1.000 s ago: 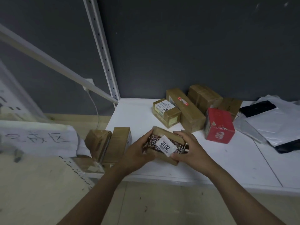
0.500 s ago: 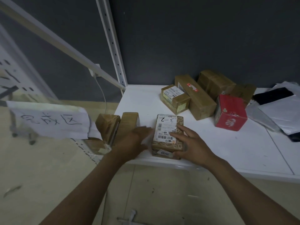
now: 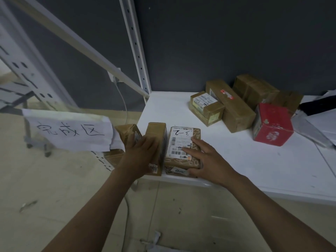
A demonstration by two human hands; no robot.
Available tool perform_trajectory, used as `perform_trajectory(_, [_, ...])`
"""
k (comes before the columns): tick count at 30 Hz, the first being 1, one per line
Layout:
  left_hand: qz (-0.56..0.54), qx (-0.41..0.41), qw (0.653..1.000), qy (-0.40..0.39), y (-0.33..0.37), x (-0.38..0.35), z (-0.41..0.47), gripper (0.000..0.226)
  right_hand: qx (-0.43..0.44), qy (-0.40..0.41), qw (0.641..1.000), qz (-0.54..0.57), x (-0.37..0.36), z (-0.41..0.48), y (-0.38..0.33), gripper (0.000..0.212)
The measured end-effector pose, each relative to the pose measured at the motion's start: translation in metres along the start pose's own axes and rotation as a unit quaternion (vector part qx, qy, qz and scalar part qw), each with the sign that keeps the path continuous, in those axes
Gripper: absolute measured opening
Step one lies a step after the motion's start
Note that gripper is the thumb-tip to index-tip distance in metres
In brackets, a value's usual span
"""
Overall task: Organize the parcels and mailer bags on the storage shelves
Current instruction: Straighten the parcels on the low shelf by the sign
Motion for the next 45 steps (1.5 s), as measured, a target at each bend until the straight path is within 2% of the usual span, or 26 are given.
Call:
perform_trajectory(6, [-0.031, 0.071, 0.997, -0.03, -0.002, 0.001, 0.0, 0.119, 0.007, -0.008, 1.0, 0.0, -0.008, 0.008, -0.005, 0.074])
perform_trajectory(11, [-0.084, 0.141, 0.986, -0.041, -0.005, -0.002, -0.001, 0.106, 0.02, 0.004, 1.0, 0.006, -0.012, 0.011, -0.005, 0.073])
perform_trajectory(15, [-0.106, 0.132, 0.984, -0.062, -0.01, -0.005, 0.001, 0.121, 0.017, 0.004, 1.0, 0.009, -0.013, 0.013, -0.002, 0.073])
perform_trajectory(18, [-0.152, 0.123, 0.979, -0.048, -0.016, -0.009, -0.003, 0.115, 0.016, 0.006, 1.0, 0.009, -0.013, 0.014, -0.004, 0.073])
perform_trajectory(24, [-0.168, 0.111, 0.979, -0.039, -0.025, -0.009, -0.006, 0.104, 0.024, 0.003, 1.0, -0.002, -0.016, 0.016, -0.009, 0.068])
perform_trajectory(31, [-0.134, 0.094, 0.986, -0.039, -0.021, -0.005, -0.006, 0.109, 0.016, -0.022, 0.999, -0.041, -0.007, 0.012, -0.018, 0.07])
perform_trajectory(36, [-0.111, 0.066, 0.991, -0.045, -0.006, 0.019, 0.008, 0.102, -0.035, -0.045, 0.997, -0.054, 0.018, 0.01, -0.015, 0.075])
perform_trajectory(40, [-0.167, 0.069, 0.983, -0.02, 0.012, 0.041, 0.037, 0.082, -0.083, -0.019, 0.99, -0.114, 0.051, 0.004, 0.008, 0.061])
perform_trajectory(45, [-0.24, 0.095, 0.964, -0.064, 0.045, 0.047, 0.088, 0.074, -0.141, -0.031, 0.969, -0.201, 0.097, -0.006, 0.054, 0.055])
Point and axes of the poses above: each hand's wrist, its own z-axis towards the middle knuckle, its own x-axis out of the back of the hand, y = z × x, the point moved 4 cm from there along z, towards the middle knuckle, and after that the axes turned 7 degrees about x, right-handed, at the moved point
